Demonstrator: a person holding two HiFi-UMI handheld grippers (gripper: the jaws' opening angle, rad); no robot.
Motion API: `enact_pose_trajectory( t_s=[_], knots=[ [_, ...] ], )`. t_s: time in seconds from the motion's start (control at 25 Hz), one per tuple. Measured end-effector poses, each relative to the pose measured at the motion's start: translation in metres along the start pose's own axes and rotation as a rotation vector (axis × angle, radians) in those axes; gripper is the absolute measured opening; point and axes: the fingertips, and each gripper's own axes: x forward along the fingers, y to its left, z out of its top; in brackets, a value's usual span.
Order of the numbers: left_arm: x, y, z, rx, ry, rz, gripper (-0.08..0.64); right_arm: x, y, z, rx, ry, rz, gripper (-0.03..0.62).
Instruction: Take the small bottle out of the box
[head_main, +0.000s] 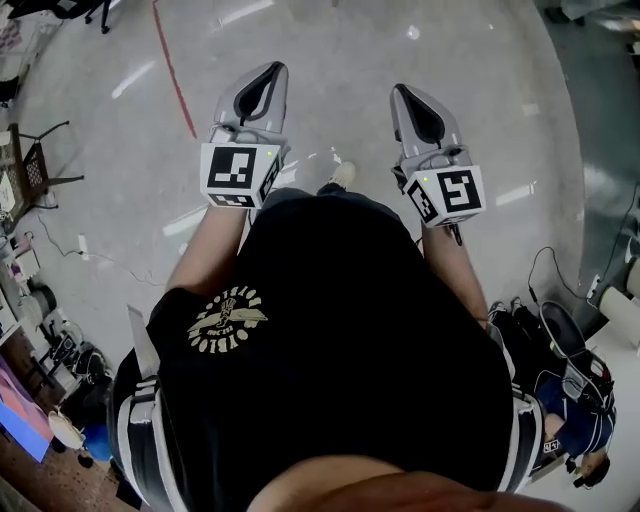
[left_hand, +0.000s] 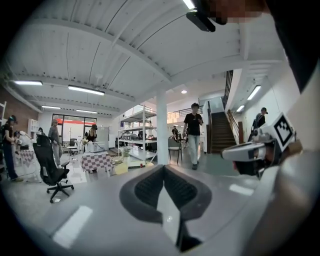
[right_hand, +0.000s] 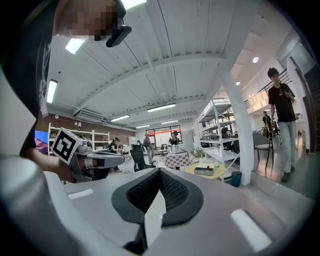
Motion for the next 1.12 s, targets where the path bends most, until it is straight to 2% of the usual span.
enact_pose_trajectory(
  t_s=[0.24,0.48,0.76,0.96,1.12],
  knots=[
    [0.018,0.007,0.013,-0.012,-0.003,0.036,0.0,0.013,-0.018,0.007,-0.003,0.011,0.017,0.006],
    [0.026,0.009,0.023,0.024,-0.016,0.045,0.0,0.025,-0.029,0.013,0.0,0.0,0.031,0.006],
    [0.029,0.015,0.023,-0.014,-0.008,0.076,0.0,0.032,-0.035,0.024,-0.01,-0.004,0.028,0.006],
    [0.049,0.012,0.037,-0.004,-0.018,0.057,0.0,0.042,-0.052,0.033,-0.02,0.004,0.01,0.006],
    [0.08,0.05,0.03,0.0,-0.015,0.042,0.0,0.089,-0.058,0.032,-0.025,0.013,-0.008,0.006]
  ],
)
